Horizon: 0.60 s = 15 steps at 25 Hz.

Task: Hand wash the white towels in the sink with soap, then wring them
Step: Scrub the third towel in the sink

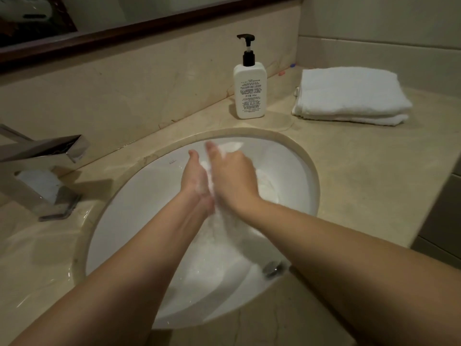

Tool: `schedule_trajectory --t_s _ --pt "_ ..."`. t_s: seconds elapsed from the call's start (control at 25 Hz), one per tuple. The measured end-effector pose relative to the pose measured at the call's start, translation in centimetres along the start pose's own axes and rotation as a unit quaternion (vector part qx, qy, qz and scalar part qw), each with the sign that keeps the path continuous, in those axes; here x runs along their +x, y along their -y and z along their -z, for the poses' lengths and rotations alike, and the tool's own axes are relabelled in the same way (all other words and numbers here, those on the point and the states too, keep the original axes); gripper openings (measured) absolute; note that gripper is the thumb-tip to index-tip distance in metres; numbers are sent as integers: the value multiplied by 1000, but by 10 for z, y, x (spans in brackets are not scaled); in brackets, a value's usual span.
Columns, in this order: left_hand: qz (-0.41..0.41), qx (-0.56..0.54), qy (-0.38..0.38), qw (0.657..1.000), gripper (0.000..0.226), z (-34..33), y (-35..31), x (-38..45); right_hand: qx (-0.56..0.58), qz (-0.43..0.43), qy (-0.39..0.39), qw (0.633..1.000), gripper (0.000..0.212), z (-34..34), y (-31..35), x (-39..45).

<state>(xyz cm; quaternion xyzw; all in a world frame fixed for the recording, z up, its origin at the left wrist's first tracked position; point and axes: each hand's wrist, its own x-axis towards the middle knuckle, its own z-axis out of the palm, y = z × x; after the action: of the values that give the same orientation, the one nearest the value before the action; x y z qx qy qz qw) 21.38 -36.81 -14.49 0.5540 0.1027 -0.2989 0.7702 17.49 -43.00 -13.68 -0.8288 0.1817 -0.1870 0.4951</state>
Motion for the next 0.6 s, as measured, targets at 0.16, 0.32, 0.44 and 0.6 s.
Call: schedule_trajectory --t_s 0.16,0.32,0.44,0.6 --pt "-13 -2 3 1000 70 0 0 0 -2 -22 -26 999 65 1 1 6" --pt "0 -27 -4 1000 75 1 2 -1 -12 15 2 1000 64 0 -1 -2" --pt "-21 -16 2 1000 67 1 1 3 -28 17 -4 999 65 1 0 1" --pt "-5 -8 3 1000 71 -1 1 -3 -30 21 -19 999 67 1 -3 6"
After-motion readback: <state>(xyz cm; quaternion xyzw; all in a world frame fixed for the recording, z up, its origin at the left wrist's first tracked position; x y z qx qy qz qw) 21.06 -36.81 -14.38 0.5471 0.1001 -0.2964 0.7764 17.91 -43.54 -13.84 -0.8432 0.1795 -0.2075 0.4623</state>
